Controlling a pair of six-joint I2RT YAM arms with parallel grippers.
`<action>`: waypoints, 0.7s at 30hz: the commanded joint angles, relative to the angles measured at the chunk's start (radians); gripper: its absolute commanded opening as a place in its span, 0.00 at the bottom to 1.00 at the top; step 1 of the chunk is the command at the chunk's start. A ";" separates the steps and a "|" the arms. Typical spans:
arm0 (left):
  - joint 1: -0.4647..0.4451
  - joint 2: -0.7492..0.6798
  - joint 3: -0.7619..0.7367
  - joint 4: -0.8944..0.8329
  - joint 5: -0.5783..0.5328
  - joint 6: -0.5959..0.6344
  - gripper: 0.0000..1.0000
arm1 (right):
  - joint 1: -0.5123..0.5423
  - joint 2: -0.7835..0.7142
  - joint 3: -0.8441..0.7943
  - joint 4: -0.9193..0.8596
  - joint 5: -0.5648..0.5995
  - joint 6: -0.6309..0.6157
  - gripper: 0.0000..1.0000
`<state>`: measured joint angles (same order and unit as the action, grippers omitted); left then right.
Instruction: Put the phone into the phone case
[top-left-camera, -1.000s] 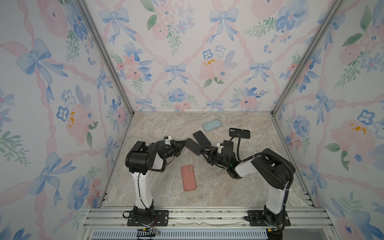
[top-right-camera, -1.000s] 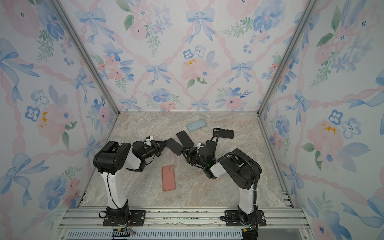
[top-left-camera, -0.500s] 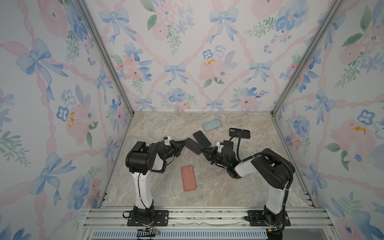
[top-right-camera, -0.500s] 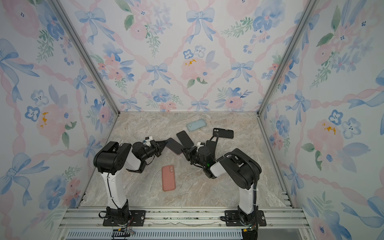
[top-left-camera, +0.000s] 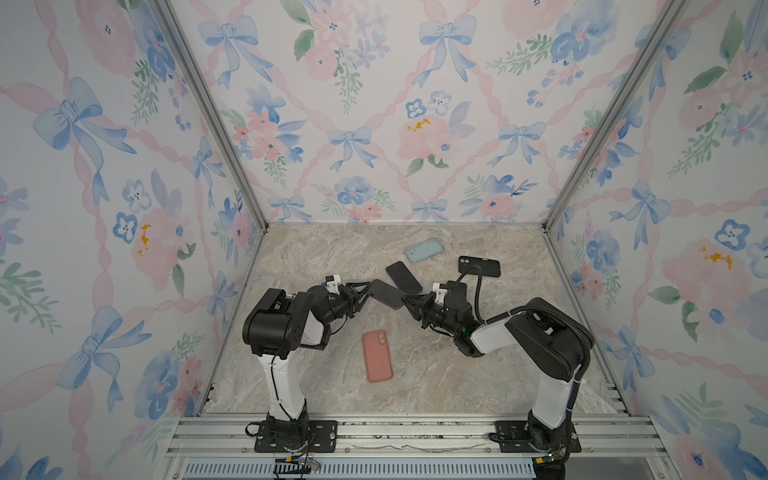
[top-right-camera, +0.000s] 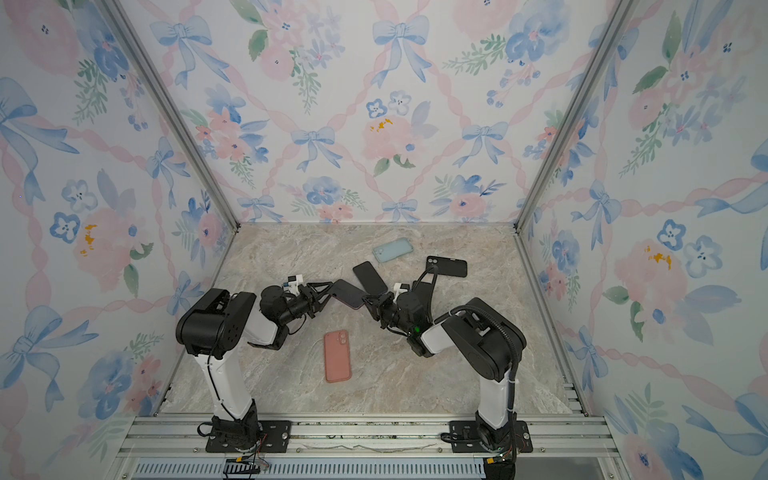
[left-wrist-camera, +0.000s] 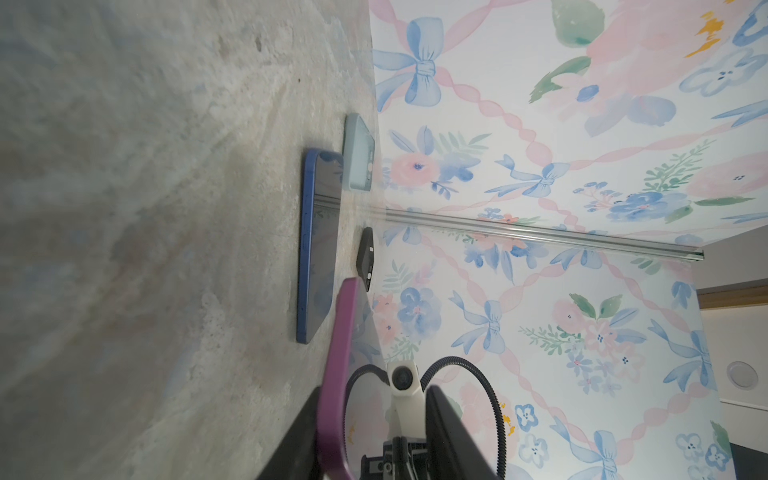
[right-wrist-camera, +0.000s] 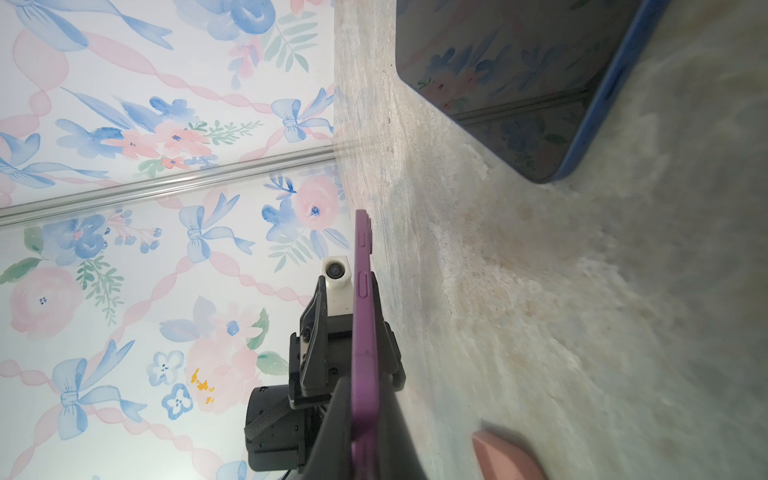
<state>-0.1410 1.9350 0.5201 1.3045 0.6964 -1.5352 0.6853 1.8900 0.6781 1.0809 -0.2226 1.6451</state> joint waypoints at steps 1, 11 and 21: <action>0.019 -0.080 -0.024 -0.111 0.030 0.125 0.42 | -0.020 -0.059 -0.016 0.013 -0.026 -0.033 0.02; -0.017 -0.442 0.178 -1.274 -0.203 0.805 0.54 | -0.073 -0.272 -0.066 -0.199 -0.091 -0.169 0.00; -0.186 -0.315 0.505 -1.858 -0.478 1.260 0.53 | -0.120 -0.368 -0.171 -0.160 -0.166 -0.193 0.00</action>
<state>-0.2932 1.5650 0.9833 -0.2764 0.3420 -0.4702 0.5766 1.5948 0.5186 0.9035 -0.3553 1.4937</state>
